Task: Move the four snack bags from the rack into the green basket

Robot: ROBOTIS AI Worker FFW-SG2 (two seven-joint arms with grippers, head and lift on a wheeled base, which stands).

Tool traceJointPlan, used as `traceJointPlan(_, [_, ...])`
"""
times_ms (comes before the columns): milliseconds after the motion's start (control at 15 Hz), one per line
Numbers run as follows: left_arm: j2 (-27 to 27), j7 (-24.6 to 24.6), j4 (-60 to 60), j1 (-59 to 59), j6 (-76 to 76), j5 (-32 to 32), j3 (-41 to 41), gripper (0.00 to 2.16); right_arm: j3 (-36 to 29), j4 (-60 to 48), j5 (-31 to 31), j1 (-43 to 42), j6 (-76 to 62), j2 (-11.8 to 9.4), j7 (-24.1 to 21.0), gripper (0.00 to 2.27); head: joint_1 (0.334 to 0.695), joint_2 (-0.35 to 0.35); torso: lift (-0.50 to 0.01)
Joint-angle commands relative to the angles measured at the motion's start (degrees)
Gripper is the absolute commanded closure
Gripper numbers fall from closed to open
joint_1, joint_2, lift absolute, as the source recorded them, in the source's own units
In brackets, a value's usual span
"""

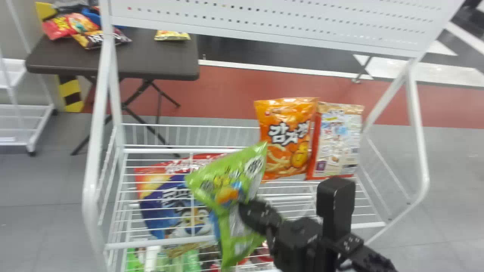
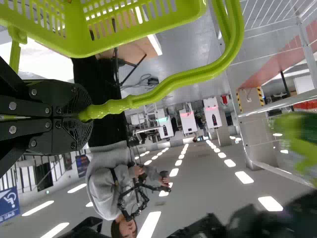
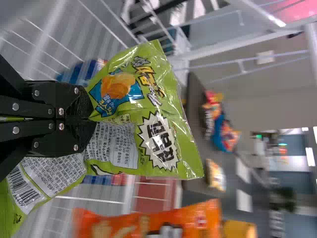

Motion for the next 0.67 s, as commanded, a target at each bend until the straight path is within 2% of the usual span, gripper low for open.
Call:
traceJointPlan(0, [-0.11,0.02,-0.09,0.02,-0.16,-0.05,-0.23,1.78,-4.49,-5.58,-5.09,8.15,3.94,-0.43,2.06,2.07,0.695,-0.35,0.0])
traceJointPlan(67, [-0.2,0.2,-0.09,0.02,-0.16,-0.05,-0.32,1.78,-6.33,-7.25,-7.46,10.26,6.58,-0.43,3.11,2.07,0.695,-0.35,0.0])
traceJointPlan(200, [-0.2,0.2,-0.09,0.02,-0.16,-0.05,-0.4,1.78,-7.39,-8.31,-7.9,13.42,10.09,-0.35,3.55,2.07,0.695,-0.35,0.0])
traceJointPlan(467, [-0.2,-0.24,-0.36,0.63,-0.34,0.12,0.39,1.79,-3.0,0.75,-1.31,15.8,8.33,0.8,3.38,2.07,0.695,-0.35,0.0])
traceJointPlan(600, [-0.2,0.02,-0.71,0.72,-0.16,0.12,0.12,1.78,-1.41,6.11,-0.87,15.8,5.17,1.06,3.38,2.07,0.695,-0.35,0.0])
